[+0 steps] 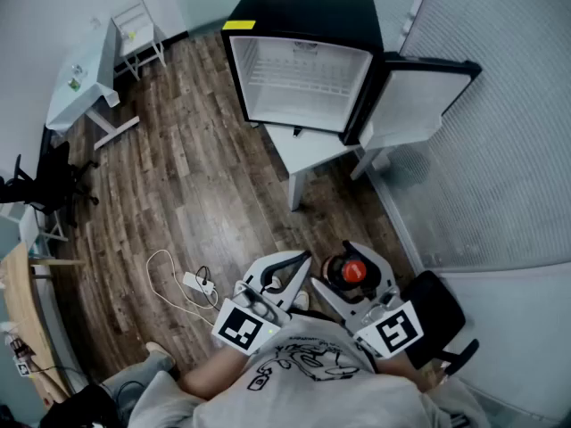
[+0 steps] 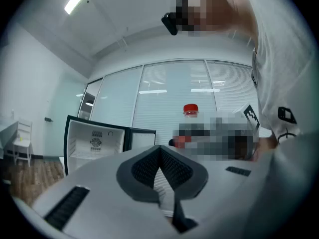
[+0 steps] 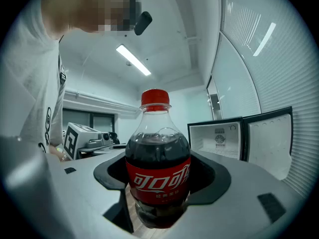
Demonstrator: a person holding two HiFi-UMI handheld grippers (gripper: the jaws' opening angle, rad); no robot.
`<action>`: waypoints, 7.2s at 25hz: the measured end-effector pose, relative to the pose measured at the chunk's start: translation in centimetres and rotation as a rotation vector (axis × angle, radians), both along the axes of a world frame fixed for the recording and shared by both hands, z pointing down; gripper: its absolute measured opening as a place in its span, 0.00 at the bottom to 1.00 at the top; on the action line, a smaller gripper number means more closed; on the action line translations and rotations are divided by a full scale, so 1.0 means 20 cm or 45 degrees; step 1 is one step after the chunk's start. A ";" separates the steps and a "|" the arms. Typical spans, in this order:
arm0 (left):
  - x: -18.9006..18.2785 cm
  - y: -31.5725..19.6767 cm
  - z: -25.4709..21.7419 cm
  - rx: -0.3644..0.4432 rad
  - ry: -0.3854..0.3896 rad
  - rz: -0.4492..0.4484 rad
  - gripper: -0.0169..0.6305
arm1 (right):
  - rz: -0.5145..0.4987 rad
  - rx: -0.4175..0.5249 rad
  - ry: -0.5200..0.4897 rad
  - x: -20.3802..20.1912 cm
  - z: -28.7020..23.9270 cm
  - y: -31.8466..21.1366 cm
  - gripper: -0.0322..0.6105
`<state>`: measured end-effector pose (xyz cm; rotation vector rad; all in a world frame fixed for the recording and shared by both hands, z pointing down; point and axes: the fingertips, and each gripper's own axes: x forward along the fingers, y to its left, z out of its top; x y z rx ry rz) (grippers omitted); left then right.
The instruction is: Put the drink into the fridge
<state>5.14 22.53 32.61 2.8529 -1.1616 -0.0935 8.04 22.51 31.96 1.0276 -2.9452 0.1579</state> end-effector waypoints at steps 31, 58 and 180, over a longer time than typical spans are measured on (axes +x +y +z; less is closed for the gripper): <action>0.12 0.10 -0.07 0.013 0.002 -0.029 0.03 | -0.039 0.039 -0.066 0.14 -0.11 0.08 0.56; -0.24 -0.61 -0.06 0.009 0.032 -0.042 0.03 | -0.043 0.041 -0.038 -0.21 -0.11 -0.60 0.56; -0.24 -2.48 0.59 0.004 -0.140 0.198 0.03 | 0.233 0.053 0.073 -0.23 0.53 -2.54 0.56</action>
